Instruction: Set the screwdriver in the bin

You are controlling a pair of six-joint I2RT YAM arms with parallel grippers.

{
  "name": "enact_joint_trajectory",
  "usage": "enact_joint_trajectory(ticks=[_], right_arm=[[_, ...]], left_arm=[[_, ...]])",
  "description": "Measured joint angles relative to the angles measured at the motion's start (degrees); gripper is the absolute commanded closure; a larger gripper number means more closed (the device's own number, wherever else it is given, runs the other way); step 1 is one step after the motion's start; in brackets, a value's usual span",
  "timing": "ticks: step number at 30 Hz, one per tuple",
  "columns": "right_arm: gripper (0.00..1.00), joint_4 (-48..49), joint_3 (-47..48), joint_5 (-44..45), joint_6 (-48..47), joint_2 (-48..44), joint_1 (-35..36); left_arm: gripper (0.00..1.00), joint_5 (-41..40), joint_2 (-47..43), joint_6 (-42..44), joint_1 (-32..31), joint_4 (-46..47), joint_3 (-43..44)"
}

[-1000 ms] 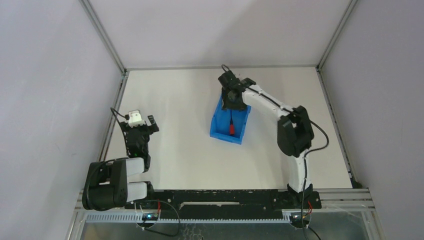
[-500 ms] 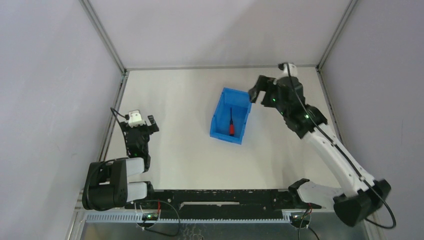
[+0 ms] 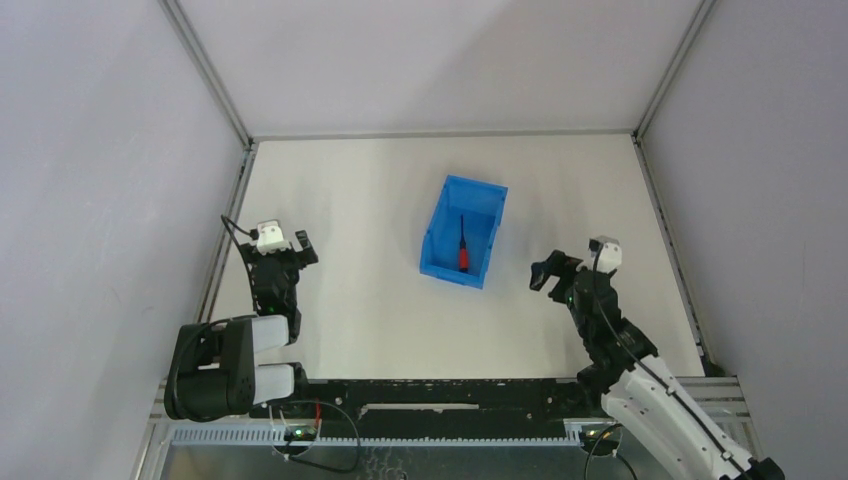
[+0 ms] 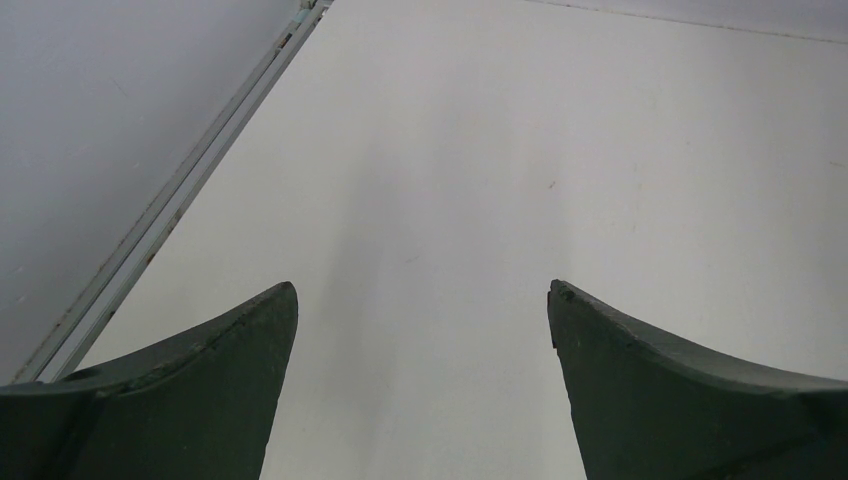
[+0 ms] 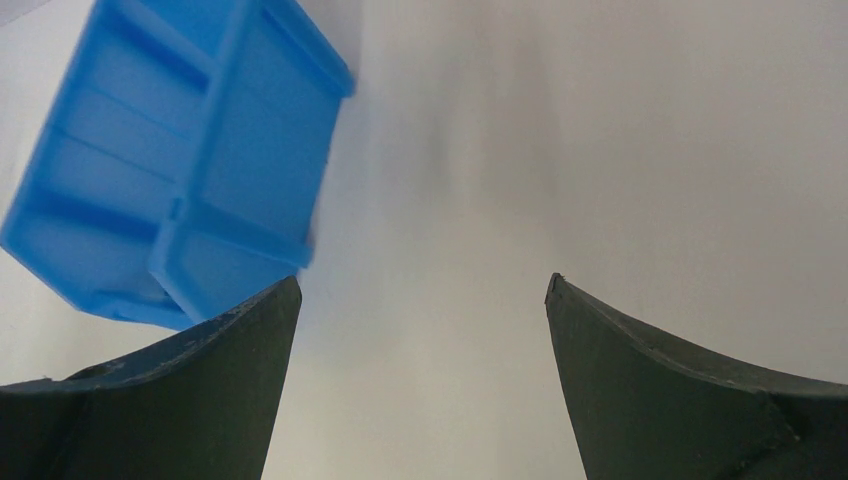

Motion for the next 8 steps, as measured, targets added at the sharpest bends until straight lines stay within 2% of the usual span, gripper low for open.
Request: enact_joint_trajectory(ticks=[4,8], right_arm=[[0.0,1.57,-8.07,0.31,2.8,-7.61,0.0],[0.0,1.25,-12.11,0.5,4.83,-13.53,-0.02]], left_arm=[[0.0,0.02,0.0,0.02,0.0,0.0,0.0],[0.0,0.0,0.0,0.0,0.0,0.0,0.0]])
